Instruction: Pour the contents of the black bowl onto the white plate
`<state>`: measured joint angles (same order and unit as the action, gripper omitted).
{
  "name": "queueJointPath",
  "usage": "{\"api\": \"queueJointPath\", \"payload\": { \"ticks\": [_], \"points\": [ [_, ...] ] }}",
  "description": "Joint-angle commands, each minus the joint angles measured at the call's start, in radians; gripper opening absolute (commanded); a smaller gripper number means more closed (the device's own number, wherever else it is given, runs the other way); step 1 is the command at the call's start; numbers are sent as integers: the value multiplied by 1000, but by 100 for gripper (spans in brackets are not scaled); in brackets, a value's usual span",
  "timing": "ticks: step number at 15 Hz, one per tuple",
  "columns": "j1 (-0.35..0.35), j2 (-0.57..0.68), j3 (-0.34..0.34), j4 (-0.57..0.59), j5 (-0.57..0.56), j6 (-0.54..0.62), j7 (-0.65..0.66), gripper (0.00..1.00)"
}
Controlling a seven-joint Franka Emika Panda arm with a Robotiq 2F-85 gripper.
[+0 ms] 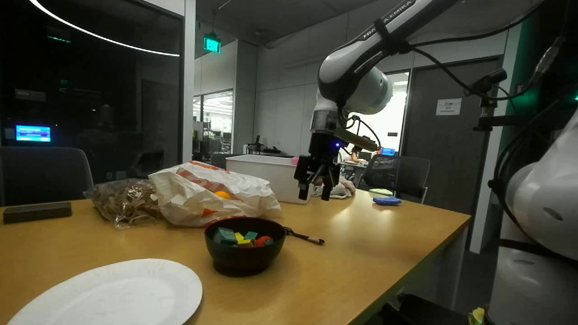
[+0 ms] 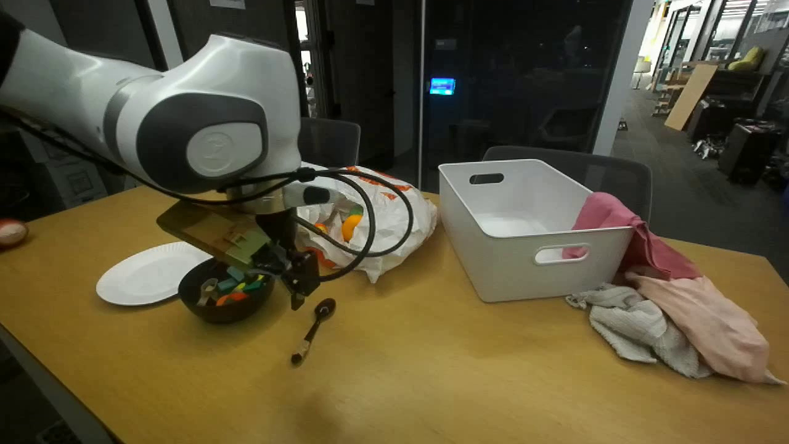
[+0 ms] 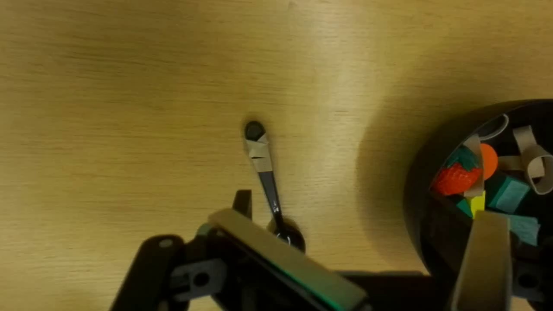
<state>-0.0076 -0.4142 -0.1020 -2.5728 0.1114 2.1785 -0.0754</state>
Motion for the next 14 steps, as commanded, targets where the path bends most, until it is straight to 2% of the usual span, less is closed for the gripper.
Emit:
{"api": "queueJointPath", "payload": {
  "ticks": [1, 6, 11, 14],
  "points": [
    [22, -10, 67, 11, -16, -24, 21, 100],
    [62, 61, 116, 32, 26, 18, 46, 100],
    [78, 155, 128, 22, 59, 187, 66, 100],
    [82, 208, 139, 17, 41, 279, 73, 100]
  ]
}}
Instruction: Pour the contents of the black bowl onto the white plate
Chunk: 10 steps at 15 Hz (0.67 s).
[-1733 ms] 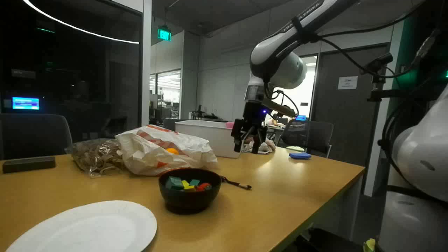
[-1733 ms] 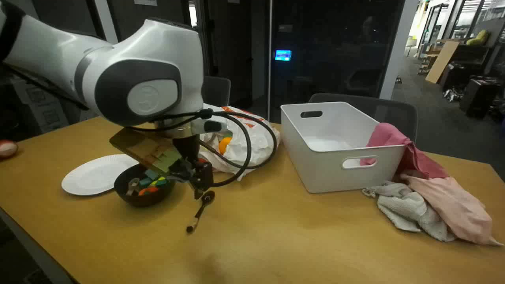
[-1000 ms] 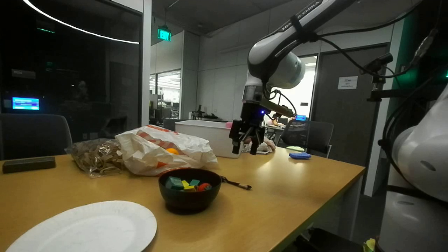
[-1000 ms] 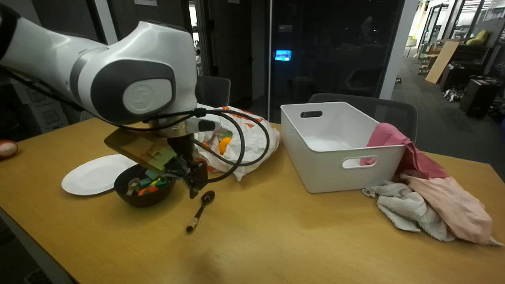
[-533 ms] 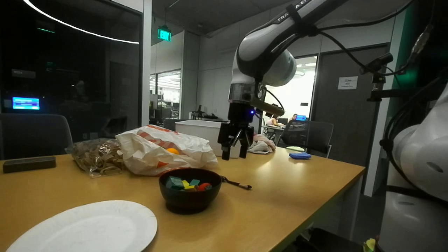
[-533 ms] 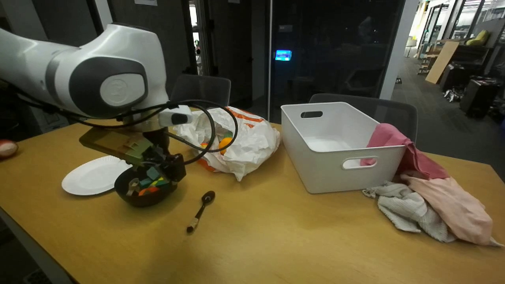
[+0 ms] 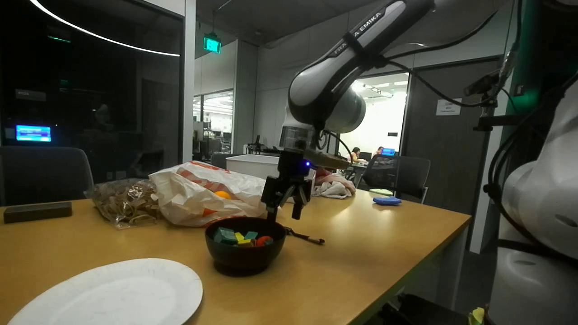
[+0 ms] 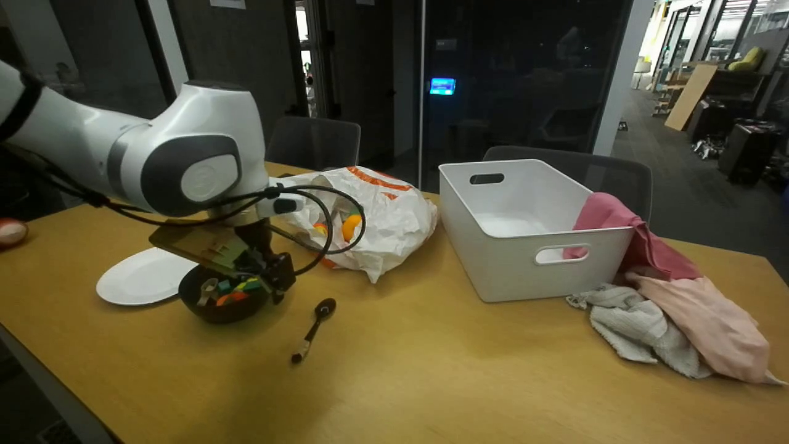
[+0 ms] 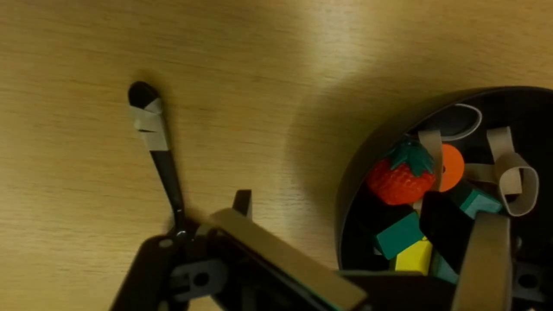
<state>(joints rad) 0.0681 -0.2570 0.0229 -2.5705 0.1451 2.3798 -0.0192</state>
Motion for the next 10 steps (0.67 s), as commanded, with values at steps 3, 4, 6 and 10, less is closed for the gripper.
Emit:
{"api": "queueJointPath", "payload": {
  "ticks": [3, 4, 6, 10],
  "points": [
    [7, 82, 19, 15, 1, 125, 9, 90],
    [9, 87, 20, 14, 4, 133, 6, 74],
    [15, 91, 22, 12, 9, 136, -3, 58],
    [24, 91, 25, 11, 20, 132, -13, 27]
  ]
}}
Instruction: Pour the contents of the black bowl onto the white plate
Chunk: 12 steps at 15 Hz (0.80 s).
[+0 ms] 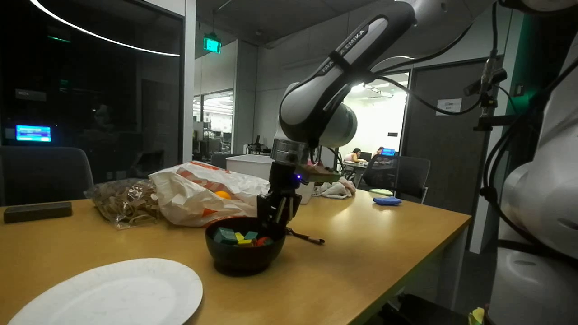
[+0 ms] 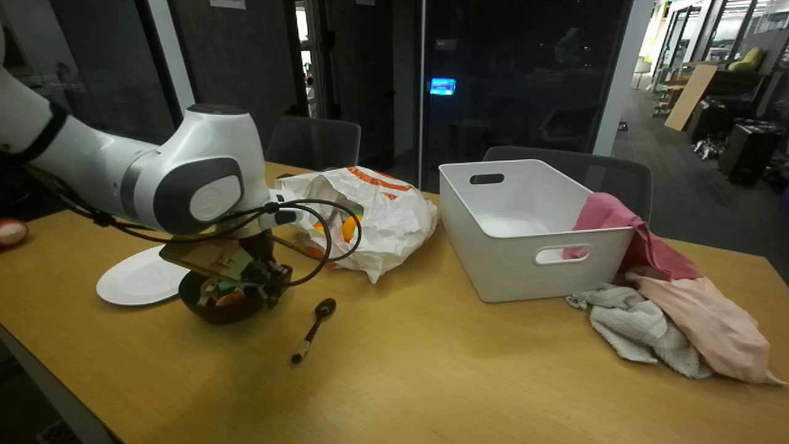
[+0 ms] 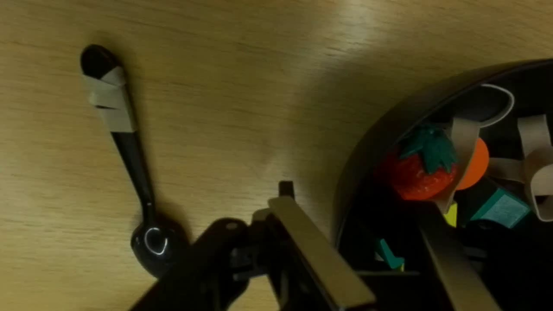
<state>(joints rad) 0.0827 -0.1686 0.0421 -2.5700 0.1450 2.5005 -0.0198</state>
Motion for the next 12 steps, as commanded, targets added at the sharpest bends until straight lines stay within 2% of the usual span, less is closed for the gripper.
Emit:
{"api": "queueJointPath", "payload": {
  "ticks": [1, 3, 5, 9, 12],
  "points": [
    [11, 2, 6, 9, 21, 12, -12, 20],
    [14, -2, 5, 9, 22, 10, -14, 9],
    [16, -9, 7, 8, 18, 9, -13, 3],
    [19, -32, 14, 21, 6, 10, -4, 9],
    [21, -44, 22, 28, -4, 8, 4, 9]
  ]
}}
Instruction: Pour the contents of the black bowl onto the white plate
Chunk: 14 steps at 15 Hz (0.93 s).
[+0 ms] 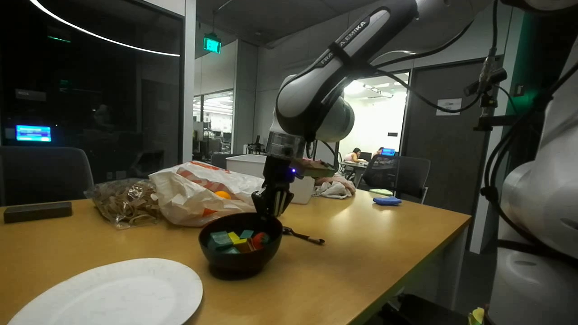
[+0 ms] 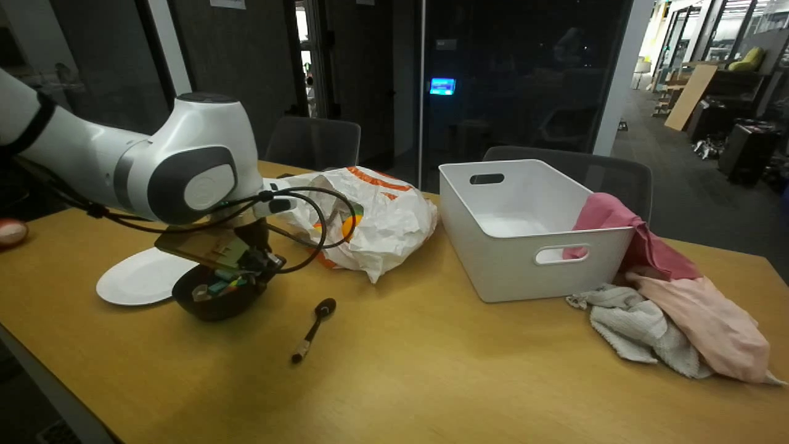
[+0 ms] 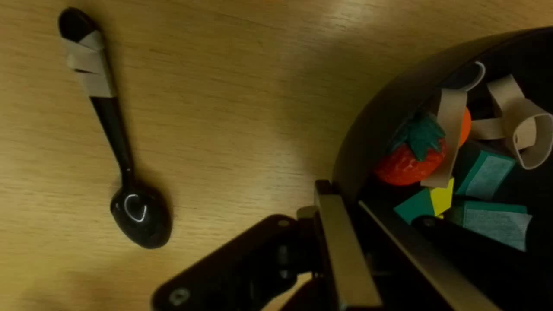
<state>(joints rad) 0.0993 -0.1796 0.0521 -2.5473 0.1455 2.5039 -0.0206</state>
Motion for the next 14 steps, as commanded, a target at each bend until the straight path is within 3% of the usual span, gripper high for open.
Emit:
{"api": "queueJointPath", "payload": {
  "ticks": [1, 9, 14],
  "points": [
    [6, -41, 17, 8, -11, 3, 10, 9],
    [12, -101, 78, 29, -106, -2, 53, 8],
    [18, -95, 157, 63, -229, -14, 142, 8]
  ]
}}
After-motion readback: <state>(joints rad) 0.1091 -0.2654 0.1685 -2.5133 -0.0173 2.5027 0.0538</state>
